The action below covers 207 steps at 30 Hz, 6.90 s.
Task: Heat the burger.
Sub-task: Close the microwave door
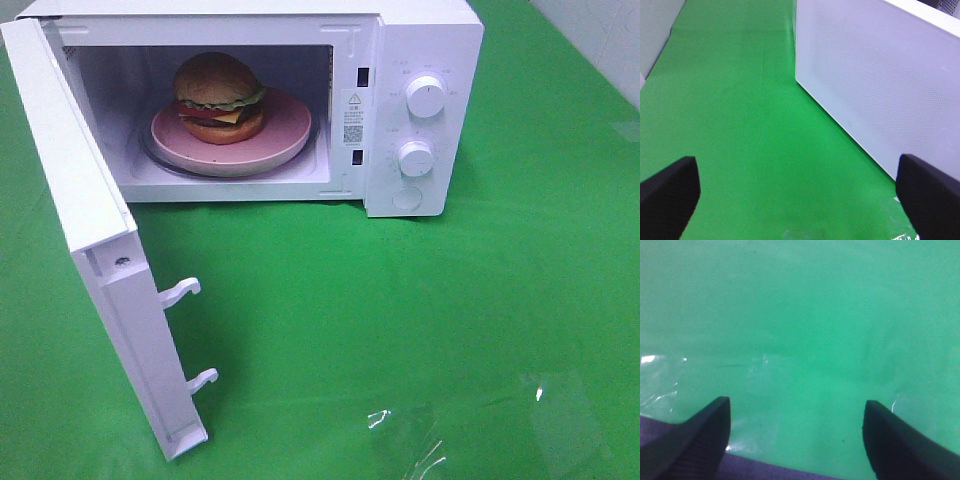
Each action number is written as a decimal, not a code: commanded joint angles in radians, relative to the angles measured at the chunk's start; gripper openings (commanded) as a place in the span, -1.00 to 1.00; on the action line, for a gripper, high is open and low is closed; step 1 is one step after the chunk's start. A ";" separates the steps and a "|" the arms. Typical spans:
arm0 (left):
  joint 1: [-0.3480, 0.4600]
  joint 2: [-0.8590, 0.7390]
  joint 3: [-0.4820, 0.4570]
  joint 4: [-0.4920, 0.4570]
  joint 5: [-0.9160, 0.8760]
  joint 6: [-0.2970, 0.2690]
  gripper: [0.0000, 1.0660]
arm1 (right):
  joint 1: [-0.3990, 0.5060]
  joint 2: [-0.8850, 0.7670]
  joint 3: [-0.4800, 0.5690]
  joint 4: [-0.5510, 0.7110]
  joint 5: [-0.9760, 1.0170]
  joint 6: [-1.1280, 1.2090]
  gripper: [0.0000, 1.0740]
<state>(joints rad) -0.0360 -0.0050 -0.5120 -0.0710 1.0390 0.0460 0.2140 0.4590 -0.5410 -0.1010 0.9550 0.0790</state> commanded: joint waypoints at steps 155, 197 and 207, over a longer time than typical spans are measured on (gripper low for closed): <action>0.000 1.120 0.339 0.187 -1.678 -0.137 -1.00 | -0.216 -0.488 0.032 0.010 0.049 0.026 0.24; -0.243 1.554 0.232 0.343 -1.981 -0.247 -1.00 | -0.216 -0.488 0.032 0.010 0.049 0.026 0.20; -0.359 1.557 0.212 0.175 -1.974 -0.207 -1.00 | -0.216 -0.488 0.032 0.010 0.049 0.026 0.20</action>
<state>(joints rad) -0.3860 1.5570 -0.2930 0.1250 -0.9240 -0.1630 0.0020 -0.0040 -0.5120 -0.0950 1.0030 0.1020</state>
